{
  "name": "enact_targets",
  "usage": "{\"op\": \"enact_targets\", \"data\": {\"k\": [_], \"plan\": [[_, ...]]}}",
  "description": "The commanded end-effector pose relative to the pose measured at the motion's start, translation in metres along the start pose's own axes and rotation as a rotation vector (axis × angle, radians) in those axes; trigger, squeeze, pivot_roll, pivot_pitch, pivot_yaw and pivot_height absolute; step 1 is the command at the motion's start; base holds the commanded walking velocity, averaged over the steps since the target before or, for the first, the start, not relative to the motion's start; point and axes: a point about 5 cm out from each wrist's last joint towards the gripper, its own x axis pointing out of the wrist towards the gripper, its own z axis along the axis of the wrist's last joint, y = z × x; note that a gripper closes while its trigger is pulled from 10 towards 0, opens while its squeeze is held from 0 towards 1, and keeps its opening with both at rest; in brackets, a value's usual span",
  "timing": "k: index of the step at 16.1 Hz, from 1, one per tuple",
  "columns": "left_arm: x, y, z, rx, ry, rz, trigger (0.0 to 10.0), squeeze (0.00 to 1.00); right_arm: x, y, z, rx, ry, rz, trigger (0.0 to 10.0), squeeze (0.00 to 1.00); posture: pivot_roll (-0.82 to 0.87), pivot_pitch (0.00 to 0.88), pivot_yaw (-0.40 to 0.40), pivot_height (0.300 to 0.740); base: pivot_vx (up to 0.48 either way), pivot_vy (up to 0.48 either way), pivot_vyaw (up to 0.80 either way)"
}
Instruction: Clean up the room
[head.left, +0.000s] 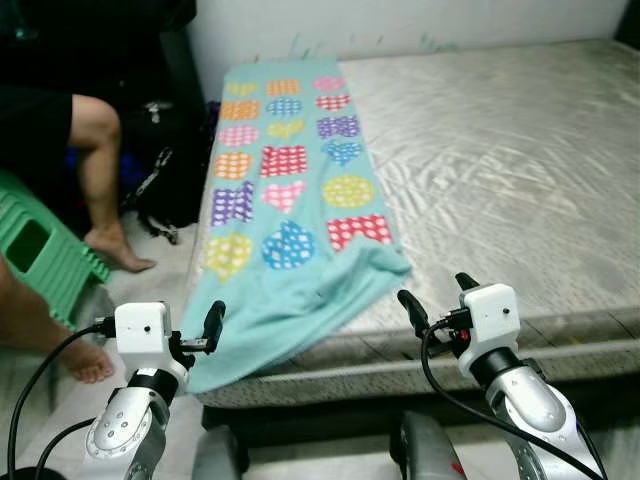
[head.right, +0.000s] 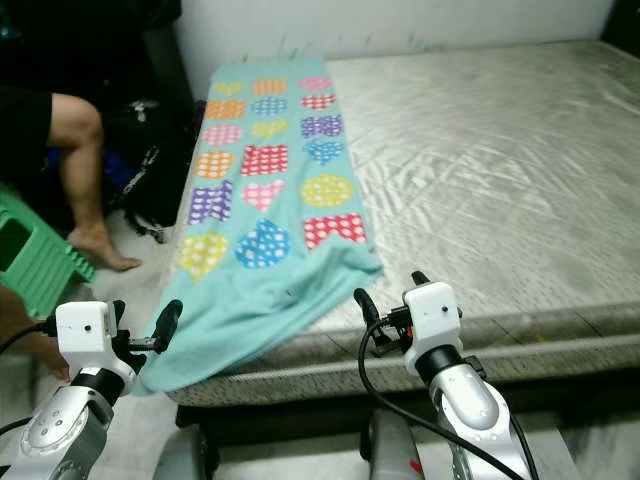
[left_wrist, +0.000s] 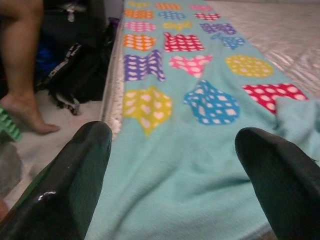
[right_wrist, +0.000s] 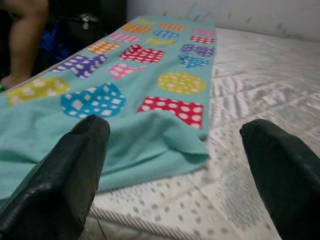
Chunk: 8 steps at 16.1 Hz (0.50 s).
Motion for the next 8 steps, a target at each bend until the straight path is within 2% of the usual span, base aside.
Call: {"op": "enact_targets", "data": {"k": [1,3,8], "plan": [[0.0001,0.0012,0.0021,0.01,-0.006,-0.003,10.0,0.0,0.0015,0.0002,0.003,-0.005,-0.011,0.001,10.0,0.0,-0.13,0.0,0.048,0.515,0.322,0.0,0.0],[-0.0002,0.0017,0.0022,0.011,-0.006,0.003,10.0,0.0,0.0018,0.0003,0.0028,-0.011,-0.01,-0.002,10.0,0.0,-0.13,0.0,0.047,0.515,0.287,0.0,0.0],[0.0001,0.0028,-0.0004,0.017,0.014,0.016,10.0,0.0,0.0024,-0.0002,0.0022,-0.017,-0.008,-0.007,10.0,0.0,-0.13,0.0,0.047,0.515,0.0,0.0,0.0]]}}
